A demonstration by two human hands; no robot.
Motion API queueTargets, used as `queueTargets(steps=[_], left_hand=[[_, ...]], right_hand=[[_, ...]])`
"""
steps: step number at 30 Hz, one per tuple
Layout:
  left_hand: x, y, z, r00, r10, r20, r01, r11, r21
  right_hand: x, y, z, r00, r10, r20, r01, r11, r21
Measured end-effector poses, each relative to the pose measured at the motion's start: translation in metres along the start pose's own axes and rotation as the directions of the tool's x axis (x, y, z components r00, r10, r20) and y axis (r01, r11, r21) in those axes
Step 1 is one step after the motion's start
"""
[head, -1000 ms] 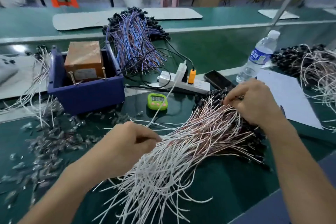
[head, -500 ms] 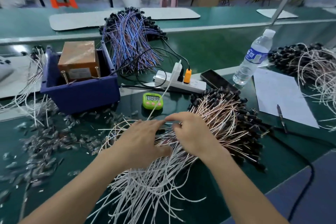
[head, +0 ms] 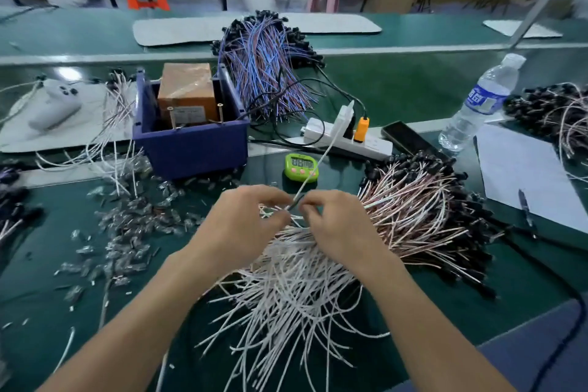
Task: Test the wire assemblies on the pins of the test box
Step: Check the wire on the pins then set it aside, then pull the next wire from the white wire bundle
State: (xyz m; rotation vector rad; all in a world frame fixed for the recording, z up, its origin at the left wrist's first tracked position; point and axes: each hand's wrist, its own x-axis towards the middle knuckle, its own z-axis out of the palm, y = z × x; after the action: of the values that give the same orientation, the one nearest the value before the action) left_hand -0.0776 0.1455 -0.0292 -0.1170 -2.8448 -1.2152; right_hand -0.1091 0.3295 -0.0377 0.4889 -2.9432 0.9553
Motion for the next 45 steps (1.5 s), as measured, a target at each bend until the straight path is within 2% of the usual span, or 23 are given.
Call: queueTargets(steps=[4, 8, 14, 17, 19, 21, 25, 30, 33, 36, 38, 42, 45], left_hand=[[-0.015, -0.026, -0.039, 0.992, -0.086, -0.09, 0.067, 0.979, -0.192], [-0.041, -0.057, -0.079, 0.952, -0.193, -0.236, 0.126, 0.953, -0.274], [-0.091, -0.105, -0.124, 0.851, -0.358, -0.383, 0.268, 0.925, -0.271], [-0.118, -0.129, -0.139, 0.732, -0.461, -0.501, 0.386, 0.888, -0.251], [-0.134, -0.144, -0.147, 0.623, -0.519, -0.585, 0.503, 0.839, -0.208], [-0.15, -0.155, -0.154, 0.556, -0.518, -0.65, 0.575, 0.805, -0.149], [-0.166, -0.168, -0.162, 0.545, -0.475, -0.691, 0.637, 0.77, -0.028], [-0.172, -0.179, -0.154, 0.593, -0.511, -0.622, 0.671, 0.741, 0.03], [-0.173, -0.183, -0.153, 0.584, -0.501, -0.639, 0.678, 0.733, 0.044], [-0.171, -0.186, -0.153, 0.571, -0.501, -0.65, 0.681, 0.732, 0.034], [-0.171, -0.189, -0.154, 0.541, -0.521, -0.66, 0.688, 0.726, -0.009], [-0.173, -0.197, -0.152, 0.456, -0.532, -0.714, 0.702, 0.707, -0.079], [-0.175, -0.198, -0.148, 0.356, -0.534, -0.767, 0.72, 0.68, -0.138]], right_hand=[[0.009, -0.059, 0.023, 0.994, -0.089, 0.068, 0.074, 0.979, 0.191], [0.023, -0.111, 0.05, 0.976, -0.173, 0.136, 0.14, 0.966, 0.218], [0.03, -0.185, 0.101, 0.893, -0.342, 0.291, 0.255, 0.92, 0.298], [0.031, -0.215, 0.128, 0.857, -0.409, 0.313, 0.31, 0.895, 0.322], [0.035, -0.23, 0.145, 0.831, -0.427, 0.356, 0.336, 0.896, 0.289], [0.042, -0.242, 0.162, 0.802, -0.406, 0.438, 0.361, 0.914, 0.187], [0.055, -0.263, 0.194, 0.755, -0.379, 0.535, 0.404, 0.912, 0.076], [0.066, -0.281, 0.215, 0.72, -0.482, 0.5, 0.552, 0.834, 0.008], [0.076, -0.288, 0.221, 0.678, -0.55, 0.488, 0.652, 0.757, -0.051], [0.083, -0.291, 0.224, 0.696, -0.546, 0.467, 0.666, 0.734, -0.135], [0.085, -0.29, 0.22, 0.696, -0.549, 0.463, 0.674, 0.722, -0.159], [0.08, -0.282, 0.205, 0.651, -0.586, 0.482, 0.729, 0.659, -0.184], [0.081, -0.277, 0.182, 0.721, -0.531, 0.444, 0.657, 0.727, -0.197]])
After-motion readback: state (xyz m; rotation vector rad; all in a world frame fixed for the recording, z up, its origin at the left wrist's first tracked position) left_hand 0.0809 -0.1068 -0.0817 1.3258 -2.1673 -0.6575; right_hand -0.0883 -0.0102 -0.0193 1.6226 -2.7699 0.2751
